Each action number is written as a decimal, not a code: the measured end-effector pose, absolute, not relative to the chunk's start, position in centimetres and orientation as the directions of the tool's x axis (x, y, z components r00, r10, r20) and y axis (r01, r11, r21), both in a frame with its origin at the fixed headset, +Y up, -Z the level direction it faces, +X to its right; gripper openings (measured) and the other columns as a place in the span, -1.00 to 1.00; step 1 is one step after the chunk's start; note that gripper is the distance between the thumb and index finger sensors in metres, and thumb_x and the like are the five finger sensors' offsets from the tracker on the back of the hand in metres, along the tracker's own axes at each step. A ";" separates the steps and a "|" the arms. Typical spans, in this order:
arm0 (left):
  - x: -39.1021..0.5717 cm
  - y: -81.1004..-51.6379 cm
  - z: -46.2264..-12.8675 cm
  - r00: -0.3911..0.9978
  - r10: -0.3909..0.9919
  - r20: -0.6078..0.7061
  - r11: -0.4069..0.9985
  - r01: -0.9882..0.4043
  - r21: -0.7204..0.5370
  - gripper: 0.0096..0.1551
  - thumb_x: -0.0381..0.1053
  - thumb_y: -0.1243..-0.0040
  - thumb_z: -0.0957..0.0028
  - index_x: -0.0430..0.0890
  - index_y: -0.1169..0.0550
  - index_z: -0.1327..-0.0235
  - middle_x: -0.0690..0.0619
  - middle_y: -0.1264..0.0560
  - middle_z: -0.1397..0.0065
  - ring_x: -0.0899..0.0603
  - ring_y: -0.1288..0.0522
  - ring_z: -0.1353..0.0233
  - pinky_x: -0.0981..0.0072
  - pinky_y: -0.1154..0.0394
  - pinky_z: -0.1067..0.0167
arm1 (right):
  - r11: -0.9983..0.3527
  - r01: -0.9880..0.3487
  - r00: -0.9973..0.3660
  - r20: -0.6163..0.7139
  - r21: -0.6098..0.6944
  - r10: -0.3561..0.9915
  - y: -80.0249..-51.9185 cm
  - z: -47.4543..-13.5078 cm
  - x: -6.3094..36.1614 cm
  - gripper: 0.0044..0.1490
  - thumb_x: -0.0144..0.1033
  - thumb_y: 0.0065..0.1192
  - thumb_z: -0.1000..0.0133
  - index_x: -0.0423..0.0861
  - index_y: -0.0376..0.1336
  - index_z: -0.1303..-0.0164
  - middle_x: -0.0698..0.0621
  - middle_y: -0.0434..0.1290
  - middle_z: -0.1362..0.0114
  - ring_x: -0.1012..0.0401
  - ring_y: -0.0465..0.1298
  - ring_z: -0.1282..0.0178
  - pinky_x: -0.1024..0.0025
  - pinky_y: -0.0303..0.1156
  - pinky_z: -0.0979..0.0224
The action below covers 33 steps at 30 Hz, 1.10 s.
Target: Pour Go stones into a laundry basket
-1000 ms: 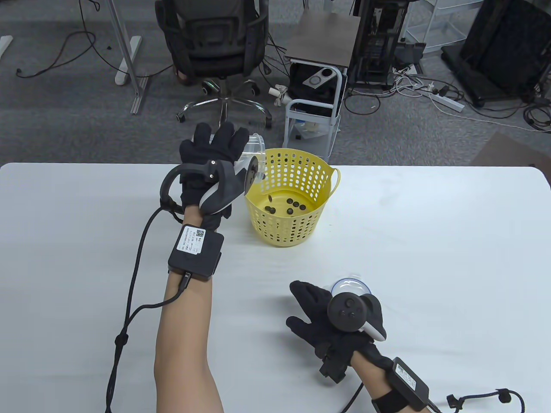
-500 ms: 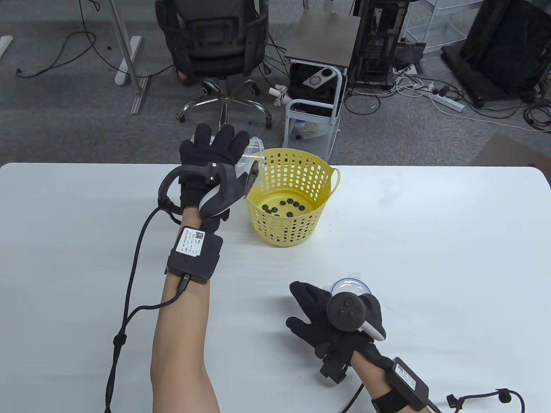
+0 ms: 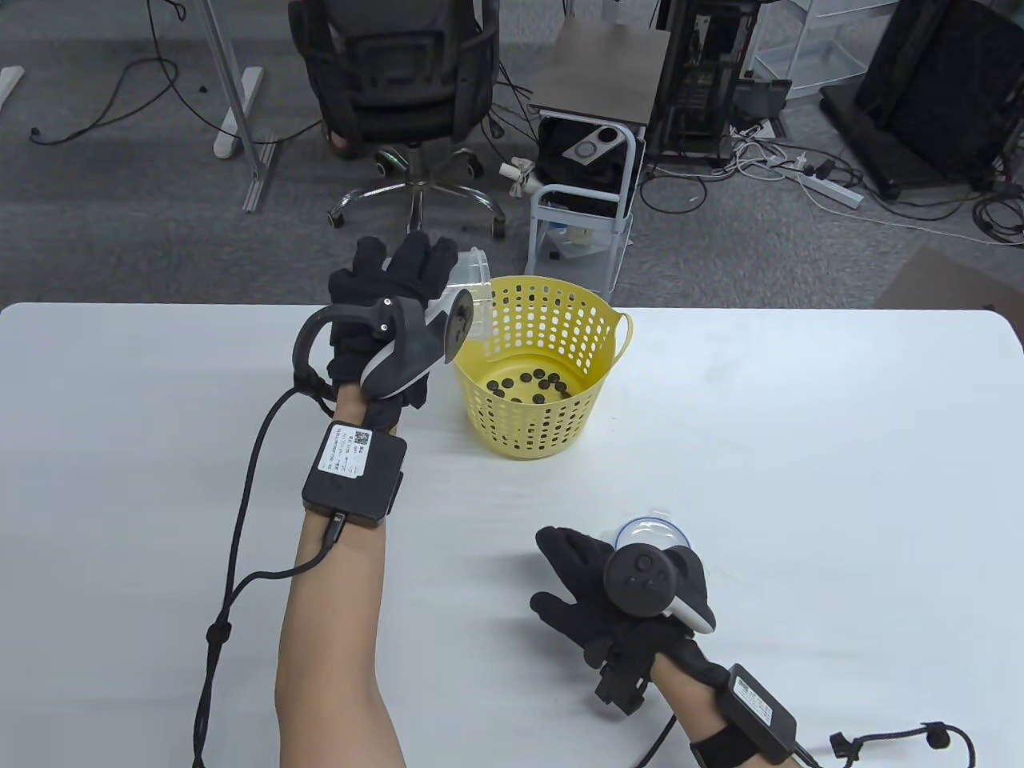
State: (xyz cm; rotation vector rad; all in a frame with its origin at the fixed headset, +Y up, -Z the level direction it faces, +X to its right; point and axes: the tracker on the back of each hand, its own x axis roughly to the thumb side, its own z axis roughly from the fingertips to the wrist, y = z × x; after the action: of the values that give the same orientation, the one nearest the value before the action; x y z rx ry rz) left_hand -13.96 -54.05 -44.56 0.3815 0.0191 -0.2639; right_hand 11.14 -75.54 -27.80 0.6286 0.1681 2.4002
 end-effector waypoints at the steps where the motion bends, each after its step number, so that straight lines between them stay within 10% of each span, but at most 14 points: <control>1: -14.2 -53.9 -44.5 0.975 -0.213 -0.061 0.907 0.220 0.359 0.61 0.43 -0.91 0.76 0.45 -0.06 -0.48 0.41 -0.22 -0.72 -0.19 -0.39 -0.65 -0.15 -0.53 -0.34 | -0.785 -0.557 -0.679 0.396 0.271 0.618 -75.5 -27.8 11.1 0.04 0.24 0.26 -0.04 -0.09 0.00 -0.58 -0.32 0.14 -0.64 -0.44 0.22 -0.50 -0.40 0.23 -0.41; 16: -18.4 -53.8 -39.4 0.894 0.436 0.103 0.865 -0.448 0.226 0.60 0.45 -0.88 0.69 0.35 -0.06 -0.53 0.30 -0.22 -0.73 -0.28 -0.42 -0.62 -0.19 -0.57 -0.28 | -0.789 -0.557 -0.672 0.419 0.258 0.611 -75.3 -27.7 11.0 0.04 0.24 0.26 -0.04 -0.10 0.00 -0.58 -0.32 0.14 -0.64 -0.44 0.22 -0.50 -0.40 0.23 -0.41; 33: -21.1 -65.8 -28.1 0.497 0.845 0.197 0.502 -0.865 0.031 0.60 0.46 -0.85 0.61 0.30 -0.03 -0.56 0.25 -0.19 -0.75 -0.31 -0.40 -0.63 -0.20 -0.56 -0.27 | -0.753 -0.622 -0.628 0.439 0.214 0.643 -74.7 -27.5 11.7 0.01 0.24 0.25 -0.05 -0.12 0.06 -0.55 -0.31 0.18 -0.61 -0.42 0.25 -0.48 -0.39 0.25 -0.40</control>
State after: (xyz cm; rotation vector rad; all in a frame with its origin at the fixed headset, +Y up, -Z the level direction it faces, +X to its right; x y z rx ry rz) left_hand -21.13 -65.76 -28.11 0.1313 -0.1642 1.0383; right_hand 11.73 -74.68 -27.50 0.6513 0.0535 2.3353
